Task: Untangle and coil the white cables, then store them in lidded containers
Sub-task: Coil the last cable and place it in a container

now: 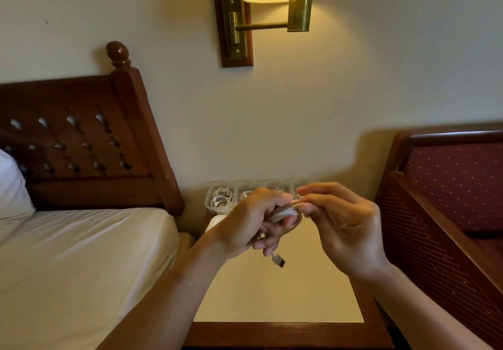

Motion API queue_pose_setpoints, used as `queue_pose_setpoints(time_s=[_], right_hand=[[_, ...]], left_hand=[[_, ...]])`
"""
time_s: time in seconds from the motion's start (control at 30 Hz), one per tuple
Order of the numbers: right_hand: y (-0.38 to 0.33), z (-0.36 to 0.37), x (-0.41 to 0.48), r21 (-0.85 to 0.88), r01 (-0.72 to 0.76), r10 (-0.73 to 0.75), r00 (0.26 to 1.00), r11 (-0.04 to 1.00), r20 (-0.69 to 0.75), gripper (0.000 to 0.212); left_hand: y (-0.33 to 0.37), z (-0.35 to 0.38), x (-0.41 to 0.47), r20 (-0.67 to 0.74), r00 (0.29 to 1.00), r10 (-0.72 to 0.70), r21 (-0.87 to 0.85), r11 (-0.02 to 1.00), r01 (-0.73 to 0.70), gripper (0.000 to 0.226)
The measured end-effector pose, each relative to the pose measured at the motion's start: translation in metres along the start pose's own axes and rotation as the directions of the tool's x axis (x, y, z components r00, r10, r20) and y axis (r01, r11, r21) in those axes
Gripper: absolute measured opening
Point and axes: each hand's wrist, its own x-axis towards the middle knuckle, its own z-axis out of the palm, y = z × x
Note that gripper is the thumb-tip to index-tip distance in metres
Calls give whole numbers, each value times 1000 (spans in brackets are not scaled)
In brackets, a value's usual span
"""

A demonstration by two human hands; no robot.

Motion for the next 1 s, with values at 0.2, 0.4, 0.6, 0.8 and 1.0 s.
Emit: queue_pose_setpoints(time_s=[0.2,0.4,0.6,0.8,1.0], right_hand=[[-15,23,-15,365,-266,327,938,892,-116,11],[3,24,-15,73,-167,179,960,983,-216,11],[6,24,-10,6,-112,110,956,994,-273,10],[3,26,-10,121,-223,250,918,967,-308,9],[13,-13,1,-146,-2,11,998,989,59,17]], left_hand=[[-8,7,2,-57,996,-65,-308,950,44,33],[-9,25,8,-202,974,-105,-380,925,21,27],[-22,48,10,-374,927,-26,-432,890,-149,35],[-26,55,7,-312,938,-148,-670,734,-107,20],[-17,36,-1,-344,938,-32,-351,931,-97,38]])
